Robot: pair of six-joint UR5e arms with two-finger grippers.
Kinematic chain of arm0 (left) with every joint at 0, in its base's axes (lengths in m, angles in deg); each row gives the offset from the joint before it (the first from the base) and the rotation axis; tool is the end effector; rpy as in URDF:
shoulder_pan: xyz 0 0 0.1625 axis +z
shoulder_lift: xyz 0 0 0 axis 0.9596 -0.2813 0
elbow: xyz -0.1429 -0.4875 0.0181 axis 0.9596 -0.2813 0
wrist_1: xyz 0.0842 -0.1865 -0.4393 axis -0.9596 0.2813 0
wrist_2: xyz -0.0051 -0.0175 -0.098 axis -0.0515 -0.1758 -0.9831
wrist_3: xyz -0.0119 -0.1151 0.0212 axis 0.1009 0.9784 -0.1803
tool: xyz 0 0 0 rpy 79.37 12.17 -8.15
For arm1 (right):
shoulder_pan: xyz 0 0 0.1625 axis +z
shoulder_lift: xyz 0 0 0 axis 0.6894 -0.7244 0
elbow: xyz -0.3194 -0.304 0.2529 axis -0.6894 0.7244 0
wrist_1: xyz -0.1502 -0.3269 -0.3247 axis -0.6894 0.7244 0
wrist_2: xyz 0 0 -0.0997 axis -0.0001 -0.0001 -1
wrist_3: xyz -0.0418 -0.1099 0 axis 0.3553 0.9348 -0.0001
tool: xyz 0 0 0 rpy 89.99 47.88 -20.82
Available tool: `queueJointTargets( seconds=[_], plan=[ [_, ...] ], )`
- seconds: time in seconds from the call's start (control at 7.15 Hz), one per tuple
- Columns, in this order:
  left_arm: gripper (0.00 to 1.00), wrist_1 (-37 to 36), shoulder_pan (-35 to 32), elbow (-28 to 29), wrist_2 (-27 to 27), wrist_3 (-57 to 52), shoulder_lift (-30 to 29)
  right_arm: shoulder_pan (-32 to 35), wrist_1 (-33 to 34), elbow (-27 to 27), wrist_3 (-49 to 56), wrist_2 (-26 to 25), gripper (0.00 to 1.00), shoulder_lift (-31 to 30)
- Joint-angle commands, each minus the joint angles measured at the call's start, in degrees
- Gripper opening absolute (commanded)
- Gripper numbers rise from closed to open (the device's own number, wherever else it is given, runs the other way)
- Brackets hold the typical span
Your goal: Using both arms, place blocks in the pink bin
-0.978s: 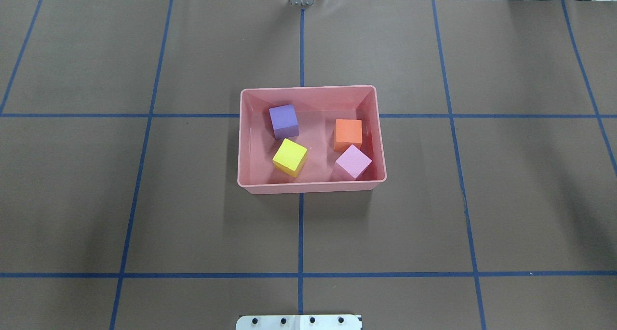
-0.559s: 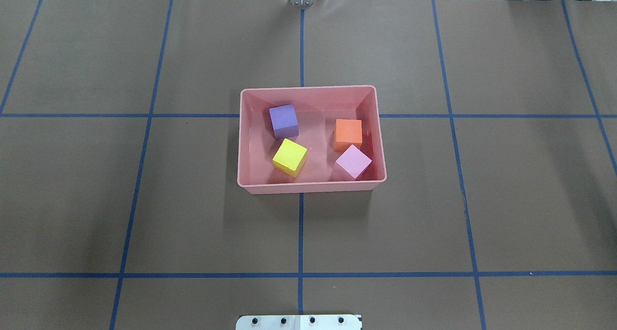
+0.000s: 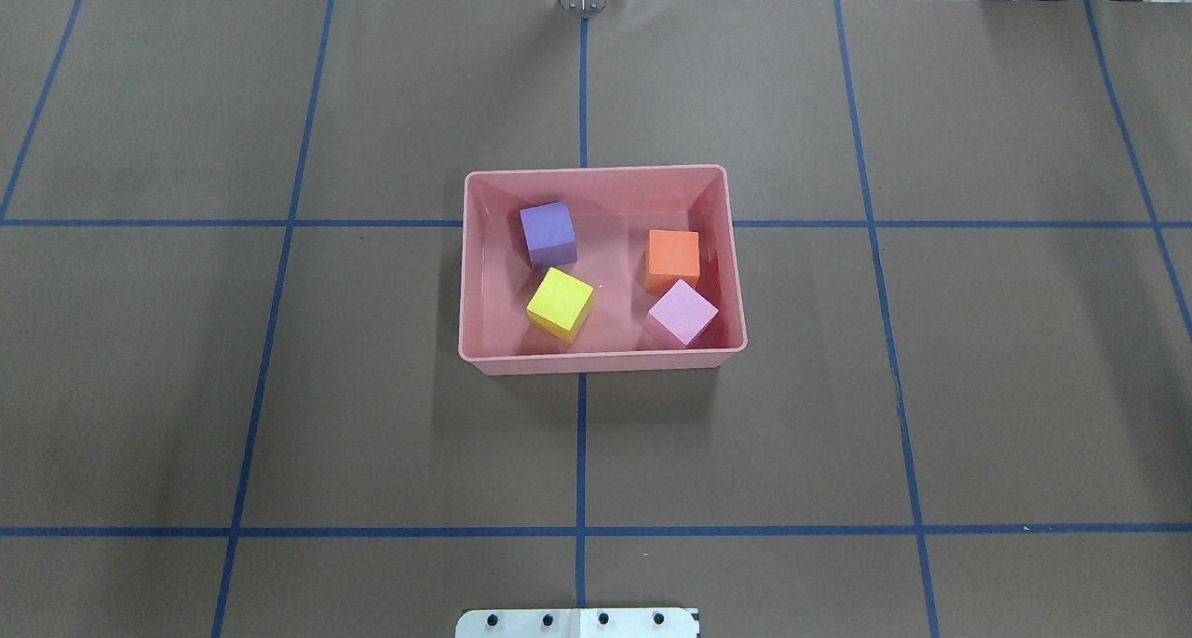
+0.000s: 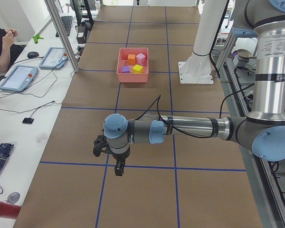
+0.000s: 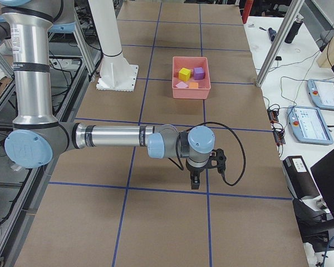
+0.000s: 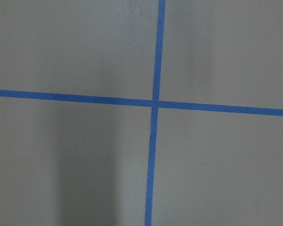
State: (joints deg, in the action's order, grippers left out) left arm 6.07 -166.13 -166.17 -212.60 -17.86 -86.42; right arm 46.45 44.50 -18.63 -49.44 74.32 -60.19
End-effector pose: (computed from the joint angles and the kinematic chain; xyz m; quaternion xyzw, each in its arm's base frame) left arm -0.0769 -0.5477 0.7415 0.0250 0.3647 0.0374 0.9300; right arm 0.0452 -0.5700 0.7201 0.0258 -0.4126 -0.0015 0.9106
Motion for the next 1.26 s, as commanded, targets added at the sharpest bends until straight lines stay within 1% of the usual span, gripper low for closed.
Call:
queueJointTargets(
  seconds=[0.0, 0.14, 0.28, 0.42, 0.56, 0.7, 1.12],
  plan=[
    [1.00, 0.0, 0.0, 0.5, 0.1, 0.0, 0.1, 1.0, 0.4, -1.9, -0.1, 0.5, 1.00, -0.2],
    [1.00, 0.0, 0.0, 0.4, 0.4, 0.0, 0.4, 1.0, 2.2, -4.3, -0.3, -0.6, 1.00, -0.5],
    [1.00, 0.0, 0.0, 0.4, 1.3, 0.0, 0.4, 0.9, 5.1, -7.3, -0.3, -4.1, 1.00, -0.6],
    [1.00, 0.0, 0.0, 0.4, 1.3, 0.0, 0.4, 0.9, 6.4, -7.5, -0.3, -3.6, 1.00, -0.9],
    [1.00, 0.1, 0.0, 0.4, 1.3, 0.0, 0.4, 0.8, 6.2, -7.0, 0.1, -2.9, 1.00, -2.1],
    [1.00, 0.1, 0.0, 0.4, 1.3, 0.0, 0.3, 0.8, 6.2, -6.5, 0.2, -0.1, 1.00, -2.3],
    [1.00, 0.2, 0.0, 0.4, 1.2, -0.1, 0.2, 0.8, 5.8, -6.2, 0.6, 0.2, 1.00, -2.2]
  ],
)
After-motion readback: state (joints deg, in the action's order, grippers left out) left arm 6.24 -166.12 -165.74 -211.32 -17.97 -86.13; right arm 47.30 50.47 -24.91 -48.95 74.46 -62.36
